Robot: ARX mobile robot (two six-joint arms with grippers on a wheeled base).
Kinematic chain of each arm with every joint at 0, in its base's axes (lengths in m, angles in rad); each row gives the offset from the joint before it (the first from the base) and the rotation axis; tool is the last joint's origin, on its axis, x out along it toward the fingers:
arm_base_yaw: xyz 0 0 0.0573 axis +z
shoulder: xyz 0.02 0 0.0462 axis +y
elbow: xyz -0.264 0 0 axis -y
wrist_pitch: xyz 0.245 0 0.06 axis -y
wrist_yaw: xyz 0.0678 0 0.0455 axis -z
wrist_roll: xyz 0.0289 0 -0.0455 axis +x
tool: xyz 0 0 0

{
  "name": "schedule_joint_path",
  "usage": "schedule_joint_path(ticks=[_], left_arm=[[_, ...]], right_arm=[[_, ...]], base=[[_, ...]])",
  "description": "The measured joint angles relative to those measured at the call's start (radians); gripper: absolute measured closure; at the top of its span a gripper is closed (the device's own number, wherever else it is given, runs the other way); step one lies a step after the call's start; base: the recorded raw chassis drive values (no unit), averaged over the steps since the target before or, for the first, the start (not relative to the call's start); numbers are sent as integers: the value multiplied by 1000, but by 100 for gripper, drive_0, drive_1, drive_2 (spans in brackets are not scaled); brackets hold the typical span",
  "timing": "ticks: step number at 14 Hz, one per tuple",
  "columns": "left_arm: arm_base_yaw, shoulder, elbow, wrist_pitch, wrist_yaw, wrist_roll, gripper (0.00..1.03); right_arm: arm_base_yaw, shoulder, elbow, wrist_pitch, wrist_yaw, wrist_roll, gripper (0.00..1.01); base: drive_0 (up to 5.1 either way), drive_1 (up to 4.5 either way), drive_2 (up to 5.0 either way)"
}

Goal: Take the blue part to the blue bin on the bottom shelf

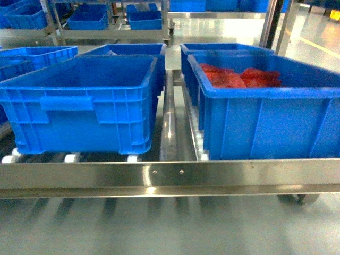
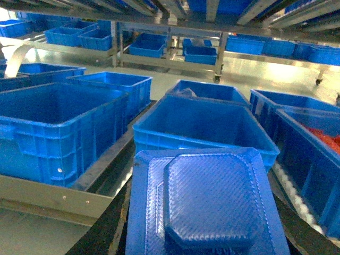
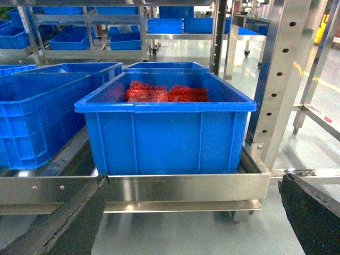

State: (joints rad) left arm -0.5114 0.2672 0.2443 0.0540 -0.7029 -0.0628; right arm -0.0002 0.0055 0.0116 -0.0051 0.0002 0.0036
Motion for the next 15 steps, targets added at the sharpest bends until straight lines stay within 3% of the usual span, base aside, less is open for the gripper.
schedule_joint_path(ticks=[11,15], left_arm=[[0,-1,-2,0,0,0,60],[0,-1,-1,0,0,0,60]], right_arm=[[0,0,0,4,0,-1,3],[0,0,0,0,0,-1,3]], base=[[0,0,0],[-8,410,-426]])
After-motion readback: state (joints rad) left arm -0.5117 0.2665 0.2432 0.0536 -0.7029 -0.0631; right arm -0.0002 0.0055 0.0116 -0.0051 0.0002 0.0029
